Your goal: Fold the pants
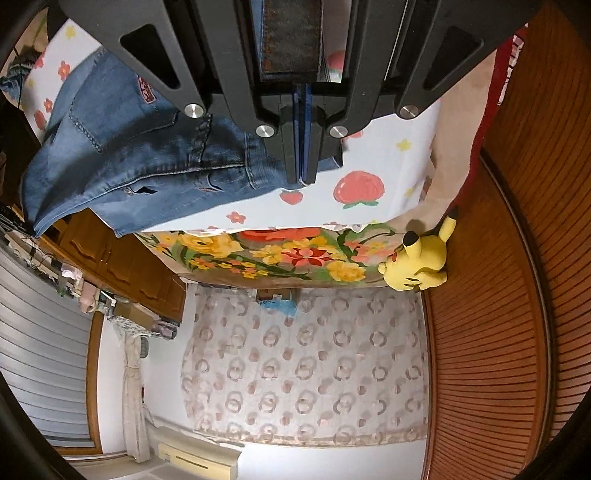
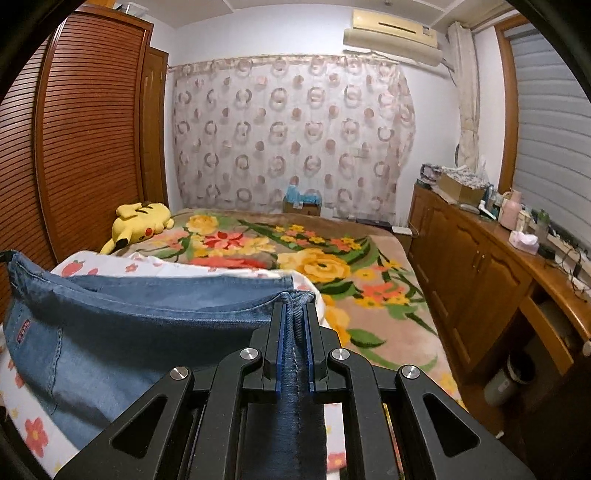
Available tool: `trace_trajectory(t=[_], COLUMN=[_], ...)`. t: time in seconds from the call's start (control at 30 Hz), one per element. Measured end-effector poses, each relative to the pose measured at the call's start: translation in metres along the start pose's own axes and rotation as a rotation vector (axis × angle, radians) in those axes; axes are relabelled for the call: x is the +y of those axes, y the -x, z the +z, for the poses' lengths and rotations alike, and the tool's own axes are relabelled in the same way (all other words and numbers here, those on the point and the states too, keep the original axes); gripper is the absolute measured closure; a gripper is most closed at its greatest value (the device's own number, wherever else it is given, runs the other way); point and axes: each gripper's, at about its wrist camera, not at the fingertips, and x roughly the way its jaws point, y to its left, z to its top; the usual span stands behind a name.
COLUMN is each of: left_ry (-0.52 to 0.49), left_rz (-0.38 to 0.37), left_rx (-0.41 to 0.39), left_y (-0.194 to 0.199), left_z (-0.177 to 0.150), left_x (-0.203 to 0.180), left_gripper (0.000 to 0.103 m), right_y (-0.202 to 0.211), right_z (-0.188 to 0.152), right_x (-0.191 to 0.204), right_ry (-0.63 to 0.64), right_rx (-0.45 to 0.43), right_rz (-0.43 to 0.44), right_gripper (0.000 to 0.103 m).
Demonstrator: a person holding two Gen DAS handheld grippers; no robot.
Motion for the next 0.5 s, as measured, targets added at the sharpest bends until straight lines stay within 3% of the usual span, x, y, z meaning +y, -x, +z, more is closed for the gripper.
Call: trace_trajectory(t=[0.4,0.5], left_ry=[0.024,0.033], left_rz=[0.052,0.062], left_rx=[0.037,0.042], left_y=[-0.054,-0.065], left_z=[0.024,0.027], left_x=[0.015,0.018], left_gripper=[0.101,0.101], right_y=[-0.079,-0.096], right_z=[0.021,0.012], right_x=[0.012,0.015], right_ry=[0.077,0.084], right_rx=[-0.036,-0.030], right_rz=[0.018,0.020], right_gripper=[0.094,0.094])
